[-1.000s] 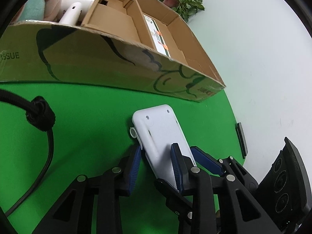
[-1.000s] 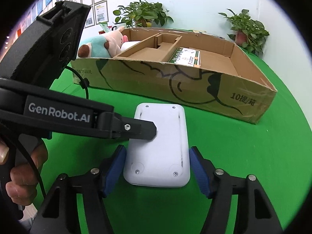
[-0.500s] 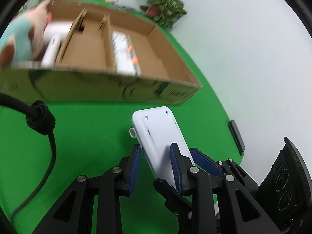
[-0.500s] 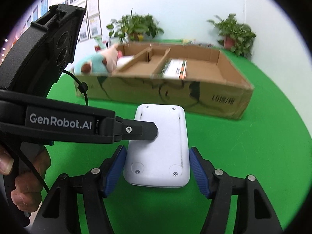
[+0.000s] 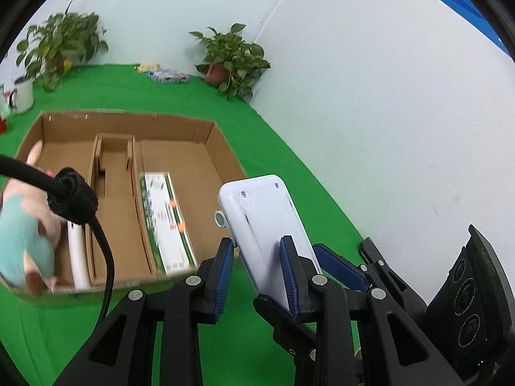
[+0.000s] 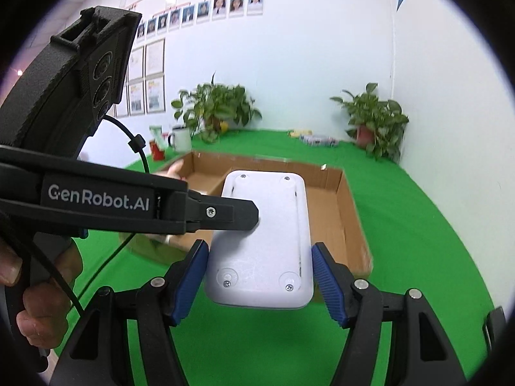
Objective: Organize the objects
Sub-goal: 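Grasp the white plastic case with the left tool and lift it, then lower the white case beside the medicine box and open the left tool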
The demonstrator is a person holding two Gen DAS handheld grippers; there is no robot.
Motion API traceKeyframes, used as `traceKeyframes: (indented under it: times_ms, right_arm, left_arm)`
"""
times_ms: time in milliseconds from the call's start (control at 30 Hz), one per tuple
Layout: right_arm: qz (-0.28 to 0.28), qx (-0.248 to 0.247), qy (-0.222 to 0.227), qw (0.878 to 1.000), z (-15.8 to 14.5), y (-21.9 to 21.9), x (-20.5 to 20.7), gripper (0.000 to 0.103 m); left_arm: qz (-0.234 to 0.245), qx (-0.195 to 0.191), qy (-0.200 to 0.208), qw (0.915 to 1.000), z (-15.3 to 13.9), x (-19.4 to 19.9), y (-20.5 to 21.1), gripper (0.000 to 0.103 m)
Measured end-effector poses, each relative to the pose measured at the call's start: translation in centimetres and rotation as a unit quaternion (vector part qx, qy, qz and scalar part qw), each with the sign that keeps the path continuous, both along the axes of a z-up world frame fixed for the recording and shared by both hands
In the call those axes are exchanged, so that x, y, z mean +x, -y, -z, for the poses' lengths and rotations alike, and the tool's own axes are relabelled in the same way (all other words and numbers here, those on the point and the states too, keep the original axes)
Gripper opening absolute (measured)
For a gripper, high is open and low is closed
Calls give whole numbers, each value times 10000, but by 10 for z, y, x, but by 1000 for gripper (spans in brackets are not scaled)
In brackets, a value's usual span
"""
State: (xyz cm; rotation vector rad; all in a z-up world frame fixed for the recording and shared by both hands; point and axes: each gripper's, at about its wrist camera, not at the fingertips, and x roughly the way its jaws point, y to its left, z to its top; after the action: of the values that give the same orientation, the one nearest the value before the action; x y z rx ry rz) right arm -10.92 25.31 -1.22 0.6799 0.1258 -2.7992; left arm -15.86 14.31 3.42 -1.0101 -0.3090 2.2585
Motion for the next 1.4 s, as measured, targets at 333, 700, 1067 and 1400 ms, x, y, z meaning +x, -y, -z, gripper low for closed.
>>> traceKeyframes:
  times_ms: [333,700,1067,1400]
  right_arm:
    - [39,-46,7,10000,-43,-24,-63,65]
    - [45,-404,1182,9922,-7,-48,-156,65]
    - [111,-597,2201,9736,69,-60,-179,65]
    - [-7,-378,2636,9639,91,-56,-187,65]
  left_arm:
    - [70,-207,240,9995,-52,-82,-14,27]
    - [153,-572,1332,9893,27,-182,-33,26]
    - [326,-1085,1987,9735,107,-187,-50,26]
    - [404,-1067,2298,9665,138,-192,-46,26]
